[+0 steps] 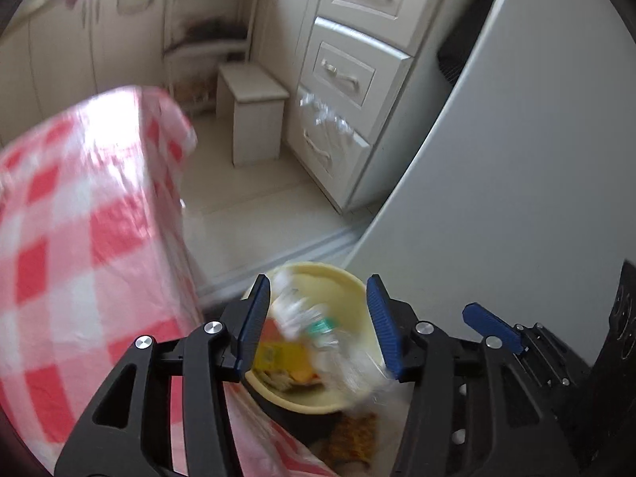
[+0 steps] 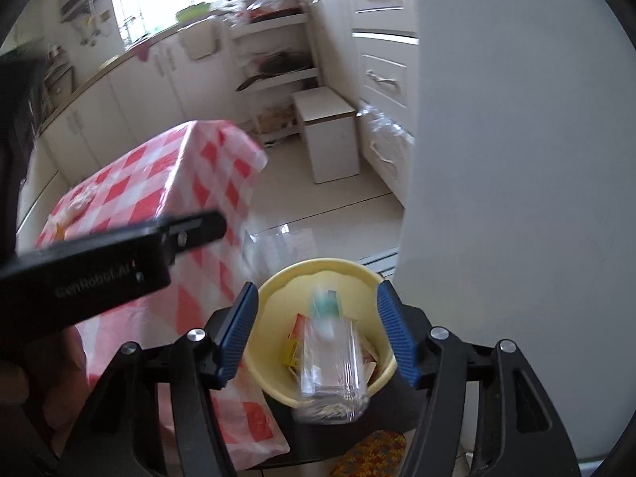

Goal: Collect trash
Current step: 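Carry the tissue and bottle to the yellow bin and open both grippers, then move both tools back over the table toward the tissue and orange peel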

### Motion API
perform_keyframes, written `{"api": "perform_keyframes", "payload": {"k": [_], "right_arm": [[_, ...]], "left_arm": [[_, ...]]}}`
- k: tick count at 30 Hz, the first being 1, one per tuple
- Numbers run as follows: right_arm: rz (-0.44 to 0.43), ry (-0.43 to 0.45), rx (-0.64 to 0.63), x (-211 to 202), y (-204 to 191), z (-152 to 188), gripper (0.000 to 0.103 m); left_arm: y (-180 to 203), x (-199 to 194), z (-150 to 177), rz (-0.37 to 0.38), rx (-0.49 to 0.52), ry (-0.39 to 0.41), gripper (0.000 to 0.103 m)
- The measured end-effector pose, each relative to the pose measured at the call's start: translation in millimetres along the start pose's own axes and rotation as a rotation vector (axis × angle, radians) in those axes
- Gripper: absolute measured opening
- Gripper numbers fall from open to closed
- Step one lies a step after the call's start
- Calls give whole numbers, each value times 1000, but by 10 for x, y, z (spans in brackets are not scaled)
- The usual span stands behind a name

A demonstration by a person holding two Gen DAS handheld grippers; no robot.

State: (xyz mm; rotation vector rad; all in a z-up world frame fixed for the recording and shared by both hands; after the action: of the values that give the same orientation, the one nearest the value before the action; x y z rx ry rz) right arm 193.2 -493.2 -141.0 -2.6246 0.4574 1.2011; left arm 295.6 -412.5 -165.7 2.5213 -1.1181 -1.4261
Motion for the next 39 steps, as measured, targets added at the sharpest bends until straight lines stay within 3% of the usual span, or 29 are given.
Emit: {"api": "perform_keyframes", "payload": {"k": [6,14,21,24,28,32,39], "right_arm": [[-17,22,9,-89,-17,-26,62],[-128,83,-108,-340,-590,-121,71],[-248,91,-265,-502,-1371,-11,72],[-294,86,-320,-541,-1690,53,73],[-344,73,-398,-549,-2148,144,73],[-380,64,-479,-520,-2578,259,73],[-381,80,-647,-483,-3128,552,73]], "left_arm": [[-193,-153,-49,-7,-60,34,50],[-726,-754,-155,-125,-67,127,60],[-1875,-1505,-299,-329,-156,229,72],[-2629,-1804,-348,-447,-226,245,73],[-3506,-2064,-391,-547,-345,255,75],[-4111,-2007,-506,-587,-399,235,77],[-4230,-1575,-733,-578,-269,143,84]]}}
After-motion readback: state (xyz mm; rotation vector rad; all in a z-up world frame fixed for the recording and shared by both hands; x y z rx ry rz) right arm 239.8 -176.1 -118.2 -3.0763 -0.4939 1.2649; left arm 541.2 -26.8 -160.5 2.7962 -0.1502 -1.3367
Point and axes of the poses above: each gripper's, at about its wrist camera, not at the fingertips, and x roughly the way its jaws point, y to its right, z to its underside, the point moved 10 cm from there along x, roughly the way its jaws point, and after that the axes turned 7 degrees about z, right-handed, at the moved point
